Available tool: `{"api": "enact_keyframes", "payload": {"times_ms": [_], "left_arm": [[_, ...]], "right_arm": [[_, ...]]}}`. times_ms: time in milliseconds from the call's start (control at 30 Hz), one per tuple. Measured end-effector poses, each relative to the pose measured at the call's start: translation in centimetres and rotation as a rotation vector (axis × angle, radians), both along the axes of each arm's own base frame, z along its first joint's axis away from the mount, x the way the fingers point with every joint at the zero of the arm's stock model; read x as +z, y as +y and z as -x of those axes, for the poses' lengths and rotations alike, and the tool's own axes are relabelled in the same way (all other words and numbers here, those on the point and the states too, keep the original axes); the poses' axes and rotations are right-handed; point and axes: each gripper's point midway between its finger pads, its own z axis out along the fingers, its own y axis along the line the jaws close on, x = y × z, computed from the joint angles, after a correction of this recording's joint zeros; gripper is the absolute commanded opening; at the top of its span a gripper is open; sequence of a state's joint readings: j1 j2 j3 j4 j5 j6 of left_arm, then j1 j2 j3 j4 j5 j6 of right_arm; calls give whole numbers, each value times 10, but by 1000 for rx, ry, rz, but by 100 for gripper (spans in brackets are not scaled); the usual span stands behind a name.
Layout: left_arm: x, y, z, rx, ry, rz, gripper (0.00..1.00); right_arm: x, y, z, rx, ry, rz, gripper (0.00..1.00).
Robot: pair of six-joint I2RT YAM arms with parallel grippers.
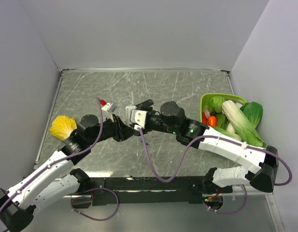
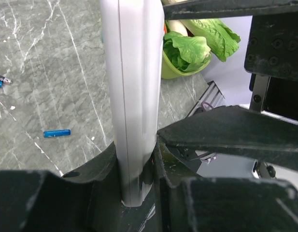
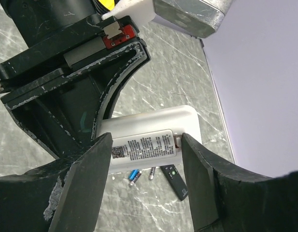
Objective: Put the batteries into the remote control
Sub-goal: Remove the battery cover from the remote control.
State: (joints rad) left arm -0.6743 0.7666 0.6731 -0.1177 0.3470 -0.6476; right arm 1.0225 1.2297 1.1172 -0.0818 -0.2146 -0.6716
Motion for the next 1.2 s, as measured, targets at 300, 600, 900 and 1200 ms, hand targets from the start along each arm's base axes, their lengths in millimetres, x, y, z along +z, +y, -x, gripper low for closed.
{"api": "enact_keyframes", "payload": {"times_ms": [300, 600, 900, 1200], "left_arm": [[0, 9, 8, 9, -36, 23, 2], [-13, 12, 9, 16, -61, -9, 2], [-23, 16, 5, 47, -63, -49, 2], [-39, 29, -12, 147, -41, -114, 2]], "right_arm": [[7, 9, 10, 100, 59, 34, 43], [-2, 6, 12, 123, 101, 71, 30], [-6, 5, 12, 122, 116, 82, 21], [-9, 5, 23, 150, 162, 85, 20]]}}
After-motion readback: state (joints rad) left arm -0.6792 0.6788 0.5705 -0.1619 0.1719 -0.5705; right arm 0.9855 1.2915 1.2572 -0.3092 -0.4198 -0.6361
